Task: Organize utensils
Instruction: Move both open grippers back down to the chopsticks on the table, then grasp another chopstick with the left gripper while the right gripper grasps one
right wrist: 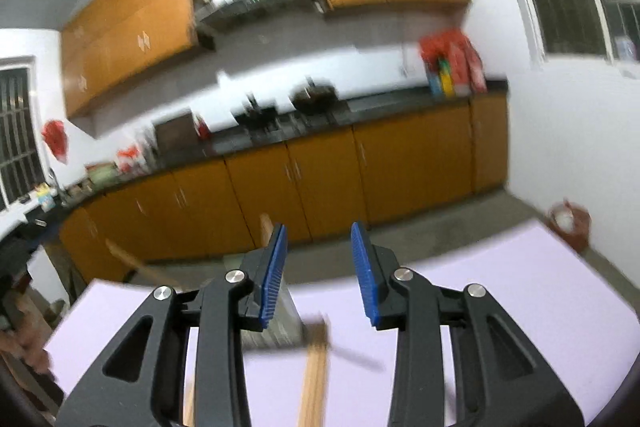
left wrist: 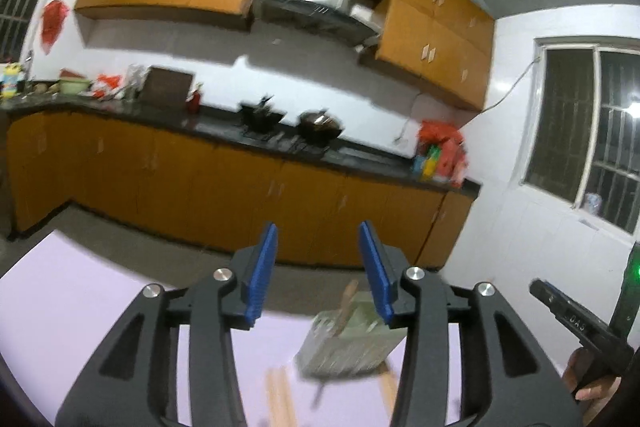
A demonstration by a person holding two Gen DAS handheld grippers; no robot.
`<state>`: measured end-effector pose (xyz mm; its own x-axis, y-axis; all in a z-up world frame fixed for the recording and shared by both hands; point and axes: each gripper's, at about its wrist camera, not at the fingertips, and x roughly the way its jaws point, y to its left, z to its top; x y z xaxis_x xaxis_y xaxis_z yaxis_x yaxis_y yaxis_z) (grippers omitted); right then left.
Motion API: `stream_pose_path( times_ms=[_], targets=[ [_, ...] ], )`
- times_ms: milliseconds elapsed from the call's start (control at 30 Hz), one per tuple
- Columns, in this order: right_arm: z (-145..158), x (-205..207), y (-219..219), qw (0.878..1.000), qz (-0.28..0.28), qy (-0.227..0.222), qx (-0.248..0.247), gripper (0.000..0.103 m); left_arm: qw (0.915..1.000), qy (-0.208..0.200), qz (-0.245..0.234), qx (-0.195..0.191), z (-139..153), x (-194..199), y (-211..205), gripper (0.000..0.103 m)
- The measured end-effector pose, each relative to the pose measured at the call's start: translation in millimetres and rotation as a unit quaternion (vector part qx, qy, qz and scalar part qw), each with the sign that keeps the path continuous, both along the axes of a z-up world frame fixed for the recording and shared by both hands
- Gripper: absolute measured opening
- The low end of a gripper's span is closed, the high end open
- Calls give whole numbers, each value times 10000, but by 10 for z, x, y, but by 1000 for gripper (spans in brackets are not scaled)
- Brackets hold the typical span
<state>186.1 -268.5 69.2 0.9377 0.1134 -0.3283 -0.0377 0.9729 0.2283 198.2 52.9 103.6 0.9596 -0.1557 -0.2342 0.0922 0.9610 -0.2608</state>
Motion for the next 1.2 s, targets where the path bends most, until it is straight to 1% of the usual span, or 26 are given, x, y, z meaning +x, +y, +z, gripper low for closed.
stream_pose_path(
  times_ms=[67, 100, 133, 167, 200, 233, 300, 333, 367, 433, 533, 633, 700, 767, 833, 900, 1033, 1133, 1200],
  targets=[
    [-332, 40, 8, 9983, 175, 553, -58, 33, 9985, 458, 213, 219, -306, -88, 84, 43],
    [-615, 73, 57, 9946, 302, 990, -126, 26, 9972, 656, 232, 289, -430, -106, 110, 42],
    [-780, 102, 96, 9910, 405, 1268, -152, 21, 9944, 969, 208, 377, -635, -114, 124, 42],
    [-984, 120, 148, 9857, 571, 1577, -135, 18, 9904, 1295, 190, 437, -859, -125, 133, 38],
    [-1217, 130, 220, 9787, 743, 1909, -112, 15, 9876, 1494, 173, 444, -984, -127, 140, 35],
    [-1347, 139, 280, 9744, 823, 2090, -122, 14, 9825, 1818, 111, 385, -1185, -131, 148, 28],
    [-1568, 138, 391, 9673, 954, 2346, -169, 13, 9746, 2226, 0, 234, -1465, -152, 153, 25],
    [-1612, 145, 434, 9655, 978, 2404, -193, 13, 9702, 2416, -54, 195, -1608, -179, 137, 24],
    [-1659, 158, 475, 9638, 985, 2468, -224, 12, 9683, 2490, -75, 188, -1700, -193, 148, 24],
    [-1701, 174, 490, 9639, 948, 2478, -246, 11, 9641, 2645, -178, 155, -1830, -228, 116, 24],
    [-1721, 174, 514, 9643, 850, 2481, -371, 11, 9610, 2742, -277, 208, -1946, -256, 95, 24],
    [-1787, 154, 453, 9636, 851, 2502, -413, 11, 9592, 2790, -398, 232, -1986, -304, 39, 24],
    [-1787, 130, 477, 9641, 832, 2440, -638, 9, 9582, 2806, -480, 268, -1999, -291, -17, 24],
    [-1785, 139, 469, 9652, 565, 2427, -789, 8, 9565, 2834, -606, 322, -1992, -297, -92, 20],
    [-1786, 171, 369, 9674, 351, 2442, -575, 8, 9550, 2856, -703, 374, -1993, -301, -170, 18],
    [-1792, 179, 306, 9677, 328, 2450, -487, 8, 9531, 2893, -775, 437, -2007, -299, -238, 17],
    [-1796, 159, 295, 9676, 351, 2431, -587, 8, 9474, 3028, -832, 619, -2092, -288, -337, 12],
    [-1799, 155, 279, 9678, 349, 2423, -579, 8, 9468, 3032, -687, 835, -2102, -283, -377, 11],
    [-1797, 138, 261, 9680, 282, 2412, -636, 8, 9463, 3056, -647, 833, -2112, -269, -353, 11]
  ],
)
